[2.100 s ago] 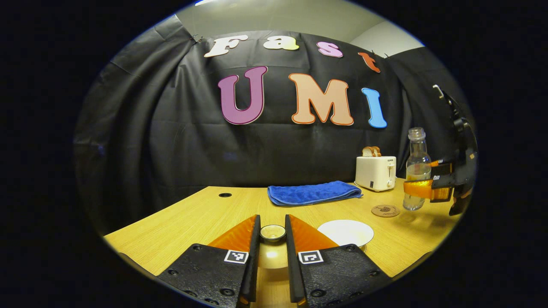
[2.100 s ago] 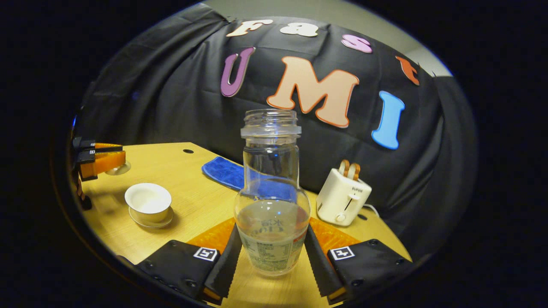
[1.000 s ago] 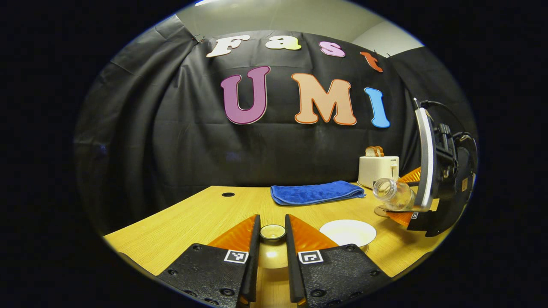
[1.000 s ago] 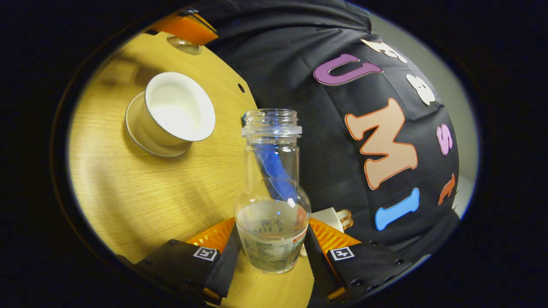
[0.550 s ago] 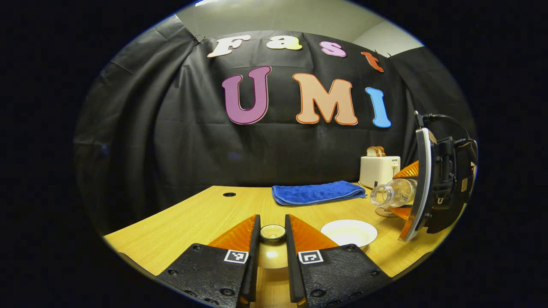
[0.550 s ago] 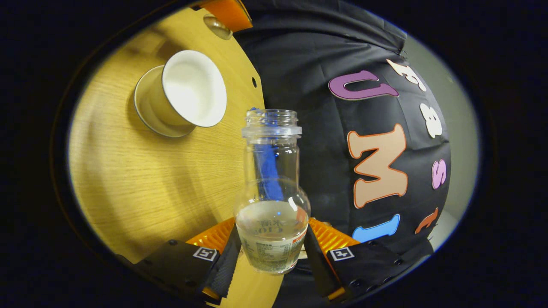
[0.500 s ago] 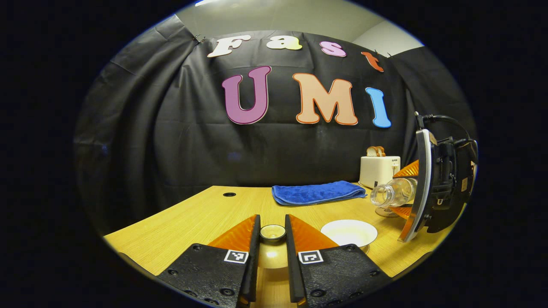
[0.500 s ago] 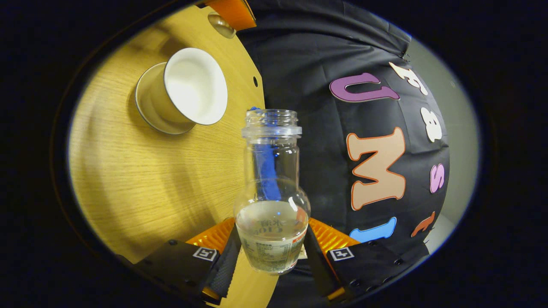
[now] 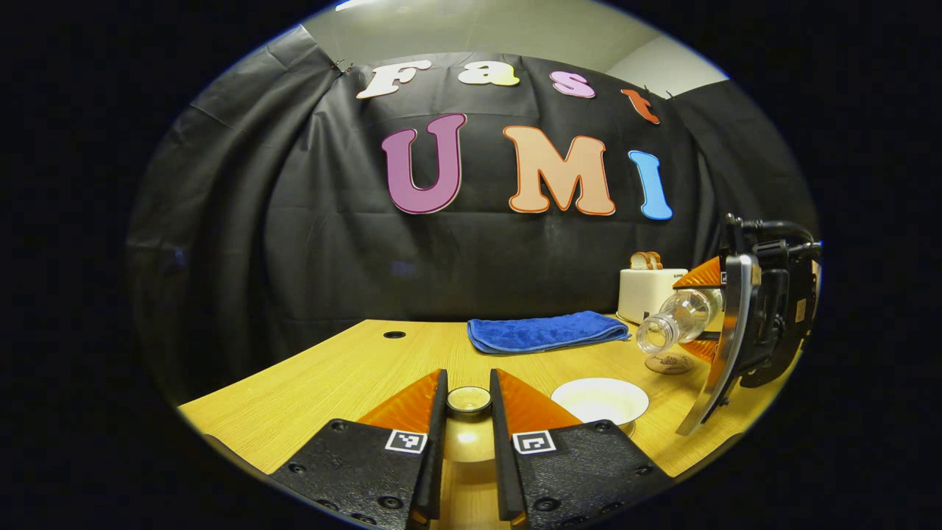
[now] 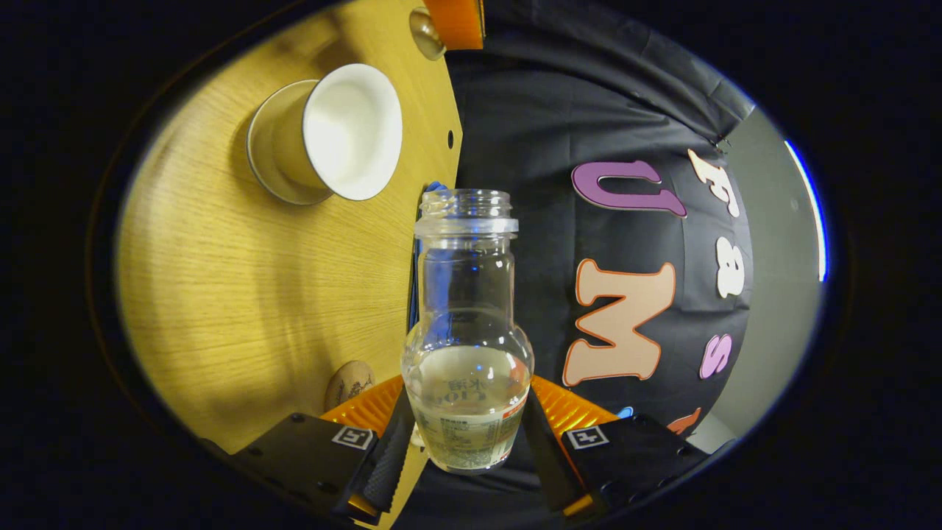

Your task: Open the teacup lid with one hand, grasp the water bottle and pour water into the teacup with the other hand; after pouring, place the water bottle on the coaster and then close the teacup lid.

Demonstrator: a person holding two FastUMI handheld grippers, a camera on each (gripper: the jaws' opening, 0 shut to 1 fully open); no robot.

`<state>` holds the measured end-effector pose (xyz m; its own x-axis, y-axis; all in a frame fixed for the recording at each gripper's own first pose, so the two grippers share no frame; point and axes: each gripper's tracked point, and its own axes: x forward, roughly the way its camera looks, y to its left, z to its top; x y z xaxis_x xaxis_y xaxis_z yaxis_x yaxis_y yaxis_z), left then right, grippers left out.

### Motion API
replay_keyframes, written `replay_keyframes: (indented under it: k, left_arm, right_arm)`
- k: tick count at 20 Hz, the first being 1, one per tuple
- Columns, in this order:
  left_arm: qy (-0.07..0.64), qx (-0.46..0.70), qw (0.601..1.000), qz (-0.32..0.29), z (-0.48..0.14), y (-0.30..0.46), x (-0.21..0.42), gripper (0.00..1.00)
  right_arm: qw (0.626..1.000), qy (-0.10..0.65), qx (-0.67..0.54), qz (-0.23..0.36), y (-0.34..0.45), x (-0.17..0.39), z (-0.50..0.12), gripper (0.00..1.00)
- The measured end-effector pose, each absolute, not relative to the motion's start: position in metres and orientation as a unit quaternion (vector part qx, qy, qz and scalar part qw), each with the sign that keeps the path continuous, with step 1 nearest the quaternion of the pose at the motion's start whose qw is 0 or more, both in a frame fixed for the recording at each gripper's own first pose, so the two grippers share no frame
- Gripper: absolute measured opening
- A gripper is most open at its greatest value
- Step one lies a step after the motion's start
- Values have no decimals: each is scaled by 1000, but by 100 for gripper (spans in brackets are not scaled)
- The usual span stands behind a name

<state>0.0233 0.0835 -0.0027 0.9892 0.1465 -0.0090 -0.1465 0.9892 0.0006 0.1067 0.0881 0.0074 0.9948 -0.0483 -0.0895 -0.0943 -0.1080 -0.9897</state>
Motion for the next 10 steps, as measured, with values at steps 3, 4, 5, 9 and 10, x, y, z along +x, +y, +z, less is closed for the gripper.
replay_keyframes:
  k: [3,4,5,9,10]
  left_arm:
    - [5,0,997,73,-2,84,24,28]
    - [5,0,997,73,-3,83,24,28]
    - [4,0,997,73,-2,83,24,28]
    - [4,0,997,73,-2,84,25,28]
    - [4,0,997,73,-3,84,24,28]
  right_arm:
    - [661,51,-749,21,85,107,9,80]
    - [654,47,-755,20,85,107,11,80]
    - [648,45,-760,19,86,107,11,80]
    - [623,32,-781,13,86,110,15,79]
    - [618,27,-786,11,90,111,19,79]
